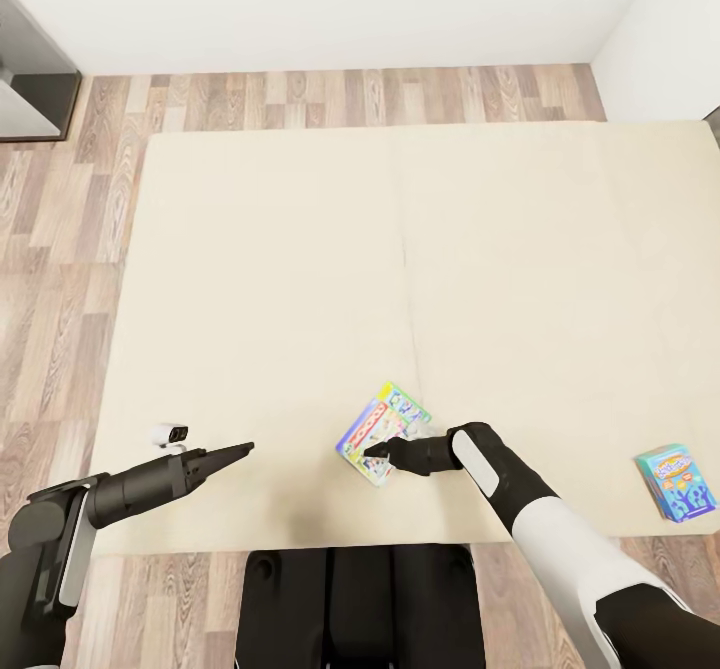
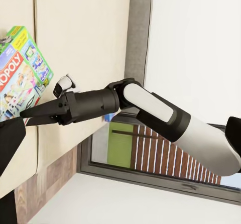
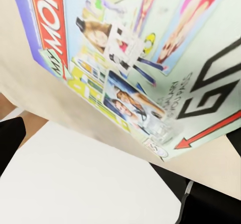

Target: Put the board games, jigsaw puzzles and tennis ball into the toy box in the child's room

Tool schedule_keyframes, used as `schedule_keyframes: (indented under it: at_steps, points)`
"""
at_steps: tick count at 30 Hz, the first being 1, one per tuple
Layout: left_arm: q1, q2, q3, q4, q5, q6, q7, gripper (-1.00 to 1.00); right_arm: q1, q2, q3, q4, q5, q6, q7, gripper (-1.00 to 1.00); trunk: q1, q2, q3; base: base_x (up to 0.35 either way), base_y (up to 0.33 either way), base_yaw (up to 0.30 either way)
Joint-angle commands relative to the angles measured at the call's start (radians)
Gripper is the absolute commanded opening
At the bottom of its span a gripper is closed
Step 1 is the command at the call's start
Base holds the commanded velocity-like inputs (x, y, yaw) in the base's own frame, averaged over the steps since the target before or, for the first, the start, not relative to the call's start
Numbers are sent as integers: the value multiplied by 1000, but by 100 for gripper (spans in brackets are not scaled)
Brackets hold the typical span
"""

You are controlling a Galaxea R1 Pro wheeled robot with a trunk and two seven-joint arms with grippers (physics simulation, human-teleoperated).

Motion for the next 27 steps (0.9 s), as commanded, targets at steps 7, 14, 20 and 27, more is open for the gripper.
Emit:
schedule_keyframes:
  at_steps: [7, 14, 20, 27]
  points:
    - [0, 0, 0, 0, 0, 11, -4, 100, 0, 0, 0, 0, 5, 2, 5, 100, 1, -2, -1, 0, 78, 0]
    - [-1, 0, 0, 0, 0, 11, -4, 100, 0, 0, 0, 0, 5, 2, 5, 100, 1, -2, -1, 0, 14, 0]
    - [0, 0, 0, 0, 0, 11, -4, 100, 0, 0, 0, 0, 5, 2, 5, 100, 1, -2, -1, 0, 3, 0]
    - [0, 0, 0, 0, 0, 11, -4, 100, 0, 0, 0, 0, 5, 2, 5, 100, 1, -2, -1, 0, 1, 0]
